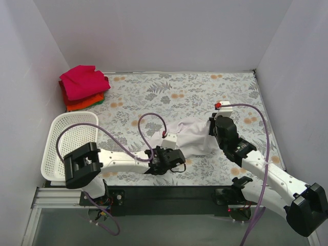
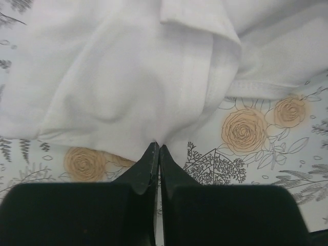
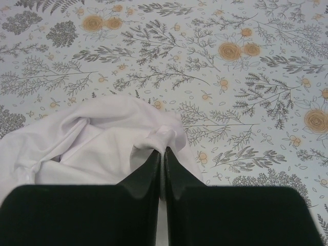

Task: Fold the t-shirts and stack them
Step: Flatten the tshirt out

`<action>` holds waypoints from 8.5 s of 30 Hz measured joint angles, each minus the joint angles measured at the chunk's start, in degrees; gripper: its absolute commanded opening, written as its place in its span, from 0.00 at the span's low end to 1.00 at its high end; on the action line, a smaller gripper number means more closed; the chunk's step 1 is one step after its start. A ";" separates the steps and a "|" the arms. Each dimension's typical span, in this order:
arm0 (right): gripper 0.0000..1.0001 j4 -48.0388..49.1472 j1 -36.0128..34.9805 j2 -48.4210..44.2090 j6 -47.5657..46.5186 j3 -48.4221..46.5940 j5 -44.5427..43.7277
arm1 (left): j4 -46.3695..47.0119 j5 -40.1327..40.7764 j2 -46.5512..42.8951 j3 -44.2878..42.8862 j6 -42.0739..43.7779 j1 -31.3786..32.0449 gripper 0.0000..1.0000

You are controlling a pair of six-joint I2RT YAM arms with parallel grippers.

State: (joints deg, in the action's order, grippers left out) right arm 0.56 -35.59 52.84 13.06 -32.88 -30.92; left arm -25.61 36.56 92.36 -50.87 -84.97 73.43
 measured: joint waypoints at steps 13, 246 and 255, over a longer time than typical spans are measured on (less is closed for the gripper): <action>0.01 -1.88 4.87 3.21 -8.07 -17.77 1.11 | 5.42 3.19 -35.87 -6.27 14.27 -26.10 0.00; 0.01 -25.90 -18.78 2.19 -8.59 -35.58 -17.70 | 13.03 -14.64 -24.76 -16.55 17.20 -49.24 0.00; 0.01 -26.12 -14.25 0.44 -15.54 -43.06 -18.03 | 8.94 -15.04 -29.31 -16.79 17.18 -49.24 0.00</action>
State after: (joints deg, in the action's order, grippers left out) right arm -25.56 -49.84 53.28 -2.48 -75.94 -48.95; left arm -16.67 21.52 63.05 -67.66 -67.79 24.18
